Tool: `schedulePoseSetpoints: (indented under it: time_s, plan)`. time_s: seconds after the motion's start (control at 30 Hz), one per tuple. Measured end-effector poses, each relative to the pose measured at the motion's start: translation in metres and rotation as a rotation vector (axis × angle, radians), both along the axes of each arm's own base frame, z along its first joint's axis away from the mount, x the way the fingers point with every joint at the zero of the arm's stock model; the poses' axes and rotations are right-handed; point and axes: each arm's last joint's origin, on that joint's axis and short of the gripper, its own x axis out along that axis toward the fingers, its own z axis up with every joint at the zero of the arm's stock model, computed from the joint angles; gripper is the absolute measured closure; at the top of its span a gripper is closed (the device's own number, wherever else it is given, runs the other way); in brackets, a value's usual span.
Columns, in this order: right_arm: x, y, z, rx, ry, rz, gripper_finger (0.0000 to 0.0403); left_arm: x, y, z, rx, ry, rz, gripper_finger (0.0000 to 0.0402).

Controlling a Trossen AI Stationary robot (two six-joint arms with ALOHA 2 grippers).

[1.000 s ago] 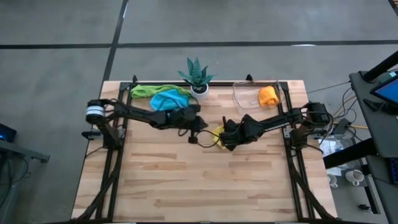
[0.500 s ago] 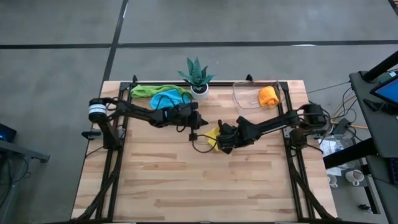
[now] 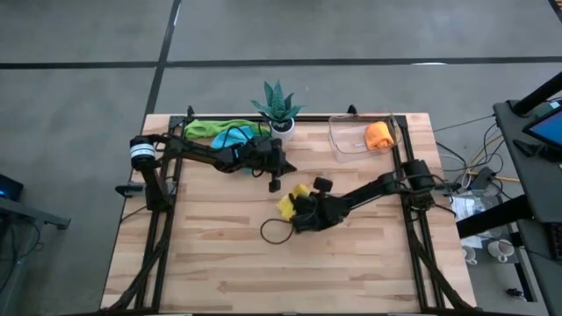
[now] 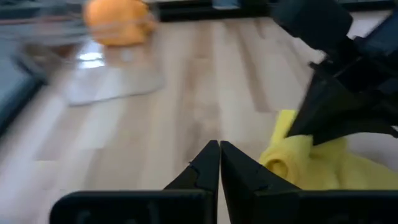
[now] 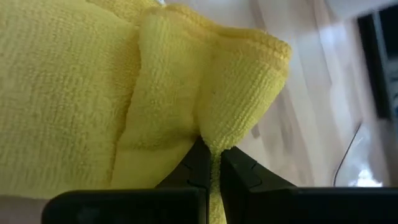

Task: Roll microfiber towels into tight, uniform cylinder then place into a basket
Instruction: Roll the yellow microfiber cloth

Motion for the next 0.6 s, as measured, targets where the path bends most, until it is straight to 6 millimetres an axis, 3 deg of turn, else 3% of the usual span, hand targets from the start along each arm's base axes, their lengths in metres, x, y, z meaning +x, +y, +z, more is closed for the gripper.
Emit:
schedulePoseSetpoints:
  time_s: [0.3, 0.47, 0.6]
  plan:
    - [0.015, 0.031, 0.005, -0.115, 0.007, 0.135, 0.0394, 0.003, 0.0, -0.022, 0.005, 0.048, -0.037, 0.0402]
    - [0.0, 0.024, 0.017, -0.13, 0.017, 0.068, 0.0394, -0.005, -0.003, -0.01, 0.076, 0.024, -0.032, 0.0402]
    - [-0.015, 0.008, 0.025, -0.125, -0.021, -0.029, 0.0394, -0.013, -0.012, -0.006, 0.161, 0.118, 0.026, 0.0402]
